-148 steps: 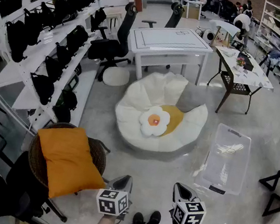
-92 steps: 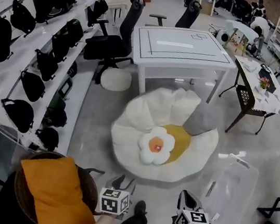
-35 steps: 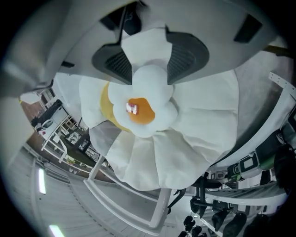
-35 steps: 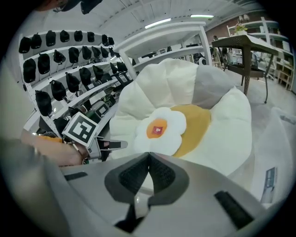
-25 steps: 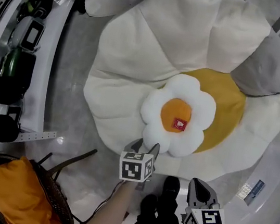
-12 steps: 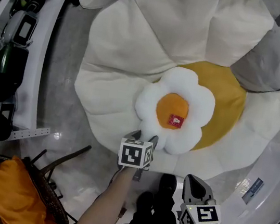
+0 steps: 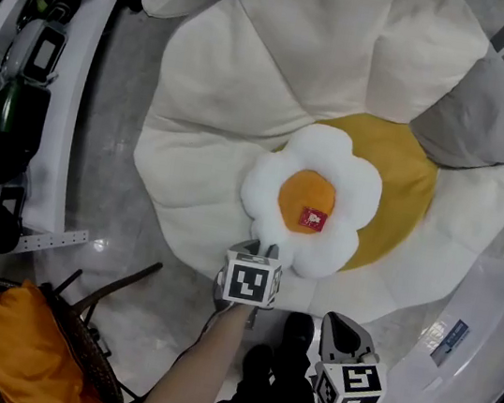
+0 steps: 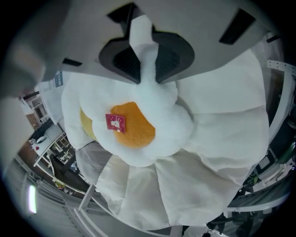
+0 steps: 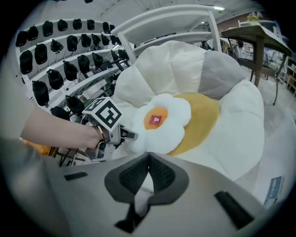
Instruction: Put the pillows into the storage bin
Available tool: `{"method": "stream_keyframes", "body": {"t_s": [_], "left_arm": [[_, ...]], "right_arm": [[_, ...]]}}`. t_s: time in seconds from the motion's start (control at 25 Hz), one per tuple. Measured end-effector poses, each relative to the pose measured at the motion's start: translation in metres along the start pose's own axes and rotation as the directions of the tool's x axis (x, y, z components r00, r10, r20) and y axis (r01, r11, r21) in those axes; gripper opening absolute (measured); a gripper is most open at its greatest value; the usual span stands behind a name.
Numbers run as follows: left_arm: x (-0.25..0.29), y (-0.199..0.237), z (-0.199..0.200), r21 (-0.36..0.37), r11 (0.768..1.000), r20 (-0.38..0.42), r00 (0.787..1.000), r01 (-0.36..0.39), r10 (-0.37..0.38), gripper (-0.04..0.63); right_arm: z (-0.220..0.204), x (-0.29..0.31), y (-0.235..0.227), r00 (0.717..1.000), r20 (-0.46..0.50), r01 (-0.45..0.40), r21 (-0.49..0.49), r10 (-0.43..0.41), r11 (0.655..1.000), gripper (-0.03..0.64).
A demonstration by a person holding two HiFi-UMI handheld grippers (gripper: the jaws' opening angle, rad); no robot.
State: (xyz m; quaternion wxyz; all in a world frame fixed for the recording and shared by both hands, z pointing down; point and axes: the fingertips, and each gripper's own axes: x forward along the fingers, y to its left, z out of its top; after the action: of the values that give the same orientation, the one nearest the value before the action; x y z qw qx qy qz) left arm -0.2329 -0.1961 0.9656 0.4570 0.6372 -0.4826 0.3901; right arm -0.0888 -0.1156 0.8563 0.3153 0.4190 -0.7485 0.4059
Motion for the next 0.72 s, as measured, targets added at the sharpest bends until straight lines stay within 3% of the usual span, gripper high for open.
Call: {"method": "stream_keyframes", "body": {"t_s": [0.36, 0.72], "left_arm": [[-0.039, -0.019, 0.007, 0.021, 1.0, -0.007, 1.0, 0.017, -0.016, 0.048], [-0.1, -0.044, 0.009, -0.008, 0.999, 0.001, 0.999, 0.039, -0.039, 0.037]], "right_arm": [[0.025, -0.031, 0.005, 1.0, 0.015, 0.02, 0.016, -0.021, 1.0, 0.0], [0.039, -0.068, 0.027, 1.0, 0.017, 0.012, 0.034, -0.013, 0.999, 0.0]]}}
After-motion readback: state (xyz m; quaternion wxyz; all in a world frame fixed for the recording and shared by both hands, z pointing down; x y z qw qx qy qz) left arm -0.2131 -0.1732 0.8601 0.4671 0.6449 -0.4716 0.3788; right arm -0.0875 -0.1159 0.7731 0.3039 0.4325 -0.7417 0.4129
